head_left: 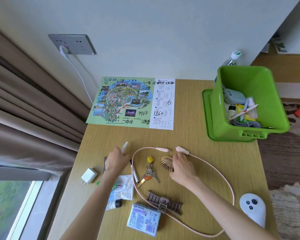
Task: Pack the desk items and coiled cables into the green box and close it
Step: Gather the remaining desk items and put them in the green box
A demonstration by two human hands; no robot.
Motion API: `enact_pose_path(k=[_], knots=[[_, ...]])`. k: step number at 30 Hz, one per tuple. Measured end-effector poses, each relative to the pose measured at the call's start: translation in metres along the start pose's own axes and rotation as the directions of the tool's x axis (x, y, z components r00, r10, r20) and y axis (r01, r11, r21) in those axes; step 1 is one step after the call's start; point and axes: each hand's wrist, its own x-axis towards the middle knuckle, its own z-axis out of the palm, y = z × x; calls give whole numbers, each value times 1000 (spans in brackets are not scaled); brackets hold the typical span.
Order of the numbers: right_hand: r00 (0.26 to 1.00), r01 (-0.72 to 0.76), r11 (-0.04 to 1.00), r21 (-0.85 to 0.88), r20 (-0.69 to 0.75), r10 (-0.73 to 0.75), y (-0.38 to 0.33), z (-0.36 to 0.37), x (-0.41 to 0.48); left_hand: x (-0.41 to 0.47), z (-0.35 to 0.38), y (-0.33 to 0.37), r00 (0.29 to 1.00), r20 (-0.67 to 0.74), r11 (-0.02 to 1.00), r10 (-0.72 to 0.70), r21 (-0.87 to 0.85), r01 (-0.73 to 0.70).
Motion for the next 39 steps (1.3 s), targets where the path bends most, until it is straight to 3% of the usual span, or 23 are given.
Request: enact_pose_path(k=[6, 14, 17, 22, 26, 30, 39], knots=[[997, -15, 963, 270, -68, 34, 2, 1, -2, -15, 17, -3, 998, 54, 999, -41, 1, 41], [973, -5, 787, 617, -178, 146, -45, 10, 3, -30, 22, 6, 997, -22, 983, -71, -169, 67], [962, -58, 808, 587, -184, 204, -61, 12, 9, -33, 15, 9, 993, -114, 977, -14, -215, -10], [980, -129, 851, 508, -64, 187, -74, 21, 10, -32, -12, 7, 947, -310, 959, 87, -232, -164], [982, -125, 883, 453, -72, 176, -77, 20, 10, -20, -31, -4, 925, -377, 957, 48, -249, -151], [986, -83, 898, 432, -94, 136, -71, 15, 9, -11, -36, -21, 969, -246, 908, 3, -406, -106], [938, 222, 930, 292, -324, -122, -44, -6, 5, -12, -20, -41, 981, -76, 983, -177, -53, 173]])
